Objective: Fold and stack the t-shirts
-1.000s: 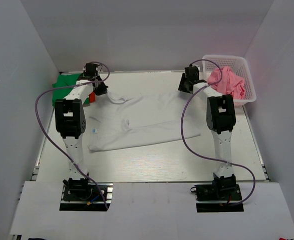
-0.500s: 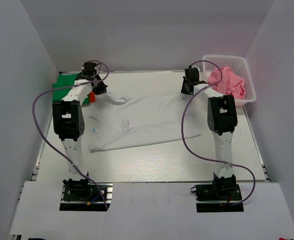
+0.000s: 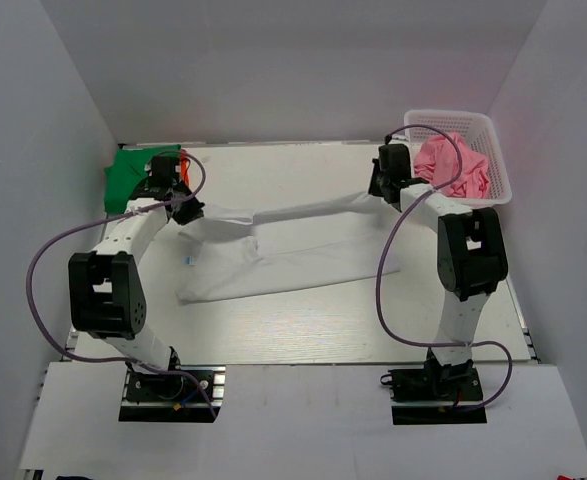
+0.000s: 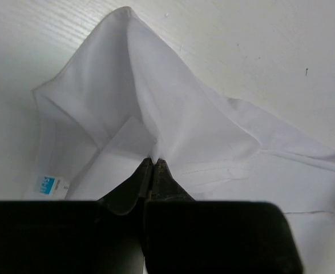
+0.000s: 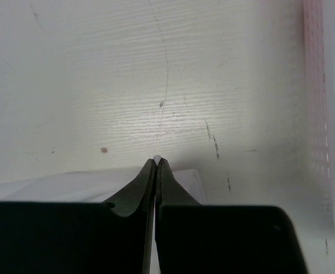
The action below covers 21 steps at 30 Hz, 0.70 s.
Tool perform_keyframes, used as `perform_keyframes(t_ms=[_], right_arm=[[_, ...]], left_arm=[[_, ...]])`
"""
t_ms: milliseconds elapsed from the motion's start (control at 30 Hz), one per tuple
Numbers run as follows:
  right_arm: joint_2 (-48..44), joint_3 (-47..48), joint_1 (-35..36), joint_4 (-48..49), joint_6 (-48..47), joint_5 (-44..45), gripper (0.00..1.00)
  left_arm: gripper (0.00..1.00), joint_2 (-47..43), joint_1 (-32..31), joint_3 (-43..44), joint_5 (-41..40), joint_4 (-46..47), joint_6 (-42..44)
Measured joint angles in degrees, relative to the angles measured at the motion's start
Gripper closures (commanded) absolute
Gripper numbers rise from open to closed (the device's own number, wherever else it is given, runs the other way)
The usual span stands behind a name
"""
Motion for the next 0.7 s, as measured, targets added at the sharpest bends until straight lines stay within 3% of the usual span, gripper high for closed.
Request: perform_keyframes(t_ms=[467, 700], right_arm=[[-6.8, -4.7, 0.0, 0.7, -1.1, -1.0, 1.0], [-11.8, -10.3, 0.0, 1.3, -0.1, -2.6, 1.0]], left_arm=[[1.0, -10.8, 0.1, -5.4, -1.8, -1.6, -2.2], [1.0, -18.2, -0.4, -15.5, -1.9, -0.9, -4.0]])
